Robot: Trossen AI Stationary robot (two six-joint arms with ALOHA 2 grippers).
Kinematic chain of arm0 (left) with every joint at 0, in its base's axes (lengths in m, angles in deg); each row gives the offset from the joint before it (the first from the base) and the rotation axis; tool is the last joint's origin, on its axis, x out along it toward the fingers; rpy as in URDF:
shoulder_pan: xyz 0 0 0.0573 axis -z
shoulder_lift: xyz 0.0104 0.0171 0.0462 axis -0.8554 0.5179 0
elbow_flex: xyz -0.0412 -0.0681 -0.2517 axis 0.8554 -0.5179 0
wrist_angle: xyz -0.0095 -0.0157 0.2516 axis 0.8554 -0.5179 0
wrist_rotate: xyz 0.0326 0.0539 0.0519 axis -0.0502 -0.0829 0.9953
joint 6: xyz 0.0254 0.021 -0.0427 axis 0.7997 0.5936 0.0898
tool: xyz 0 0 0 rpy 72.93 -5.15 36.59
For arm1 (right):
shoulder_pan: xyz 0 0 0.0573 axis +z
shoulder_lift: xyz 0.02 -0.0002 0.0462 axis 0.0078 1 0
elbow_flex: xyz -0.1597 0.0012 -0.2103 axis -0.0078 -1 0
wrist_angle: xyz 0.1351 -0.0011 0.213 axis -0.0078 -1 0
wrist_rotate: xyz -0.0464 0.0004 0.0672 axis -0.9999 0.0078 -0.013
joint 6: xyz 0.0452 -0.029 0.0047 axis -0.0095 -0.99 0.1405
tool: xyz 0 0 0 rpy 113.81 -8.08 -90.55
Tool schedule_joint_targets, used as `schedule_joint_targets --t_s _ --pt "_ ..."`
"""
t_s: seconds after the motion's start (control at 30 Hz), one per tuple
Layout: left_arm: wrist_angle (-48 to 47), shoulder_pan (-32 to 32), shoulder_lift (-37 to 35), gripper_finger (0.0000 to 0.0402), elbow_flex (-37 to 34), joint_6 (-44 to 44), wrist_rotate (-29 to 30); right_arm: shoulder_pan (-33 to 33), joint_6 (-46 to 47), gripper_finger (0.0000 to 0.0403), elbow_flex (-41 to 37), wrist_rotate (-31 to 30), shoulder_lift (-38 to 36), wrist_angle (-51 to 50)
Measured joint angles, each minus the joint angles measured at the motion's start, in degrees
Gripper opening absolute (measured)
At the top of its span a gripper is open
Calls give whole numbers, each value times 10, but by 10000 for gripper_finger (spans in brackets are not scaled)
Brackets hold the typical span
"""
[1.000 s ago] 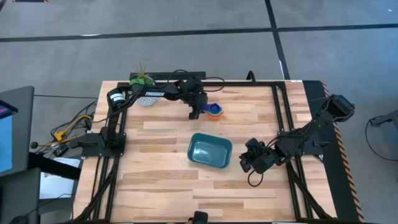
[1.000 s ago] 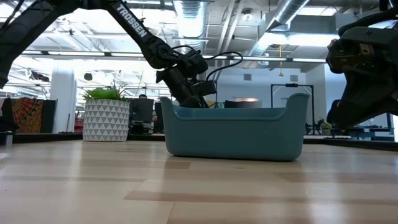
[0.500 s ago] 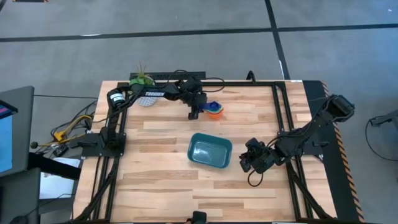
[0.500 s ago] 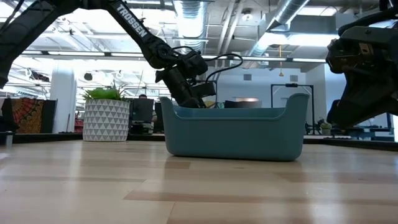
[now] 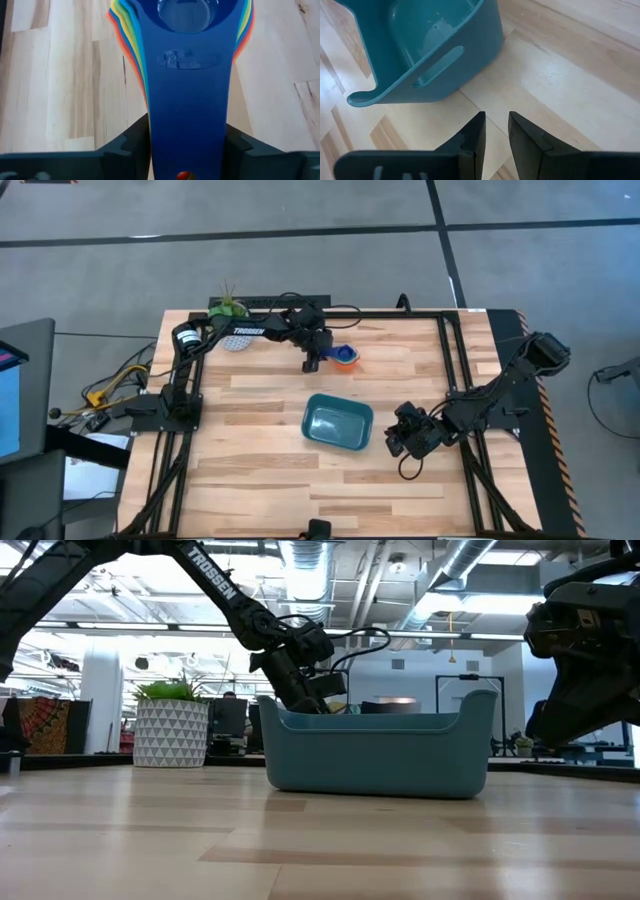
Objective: Nest measuring cups in basket
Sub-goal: Put the nested measuring cups into the green bin
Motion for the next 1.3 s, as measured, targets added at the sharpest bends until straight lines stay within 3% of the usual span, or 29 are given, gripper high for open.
schedule_joint_targets --t_s 0.77,1.3 --pt "-4 0 -1 142 0 -2 15 0 0 107 0 0 0 0" --pt "-45 0 -57 140 0 -2 15 0 -1 107 0 0 0 0"
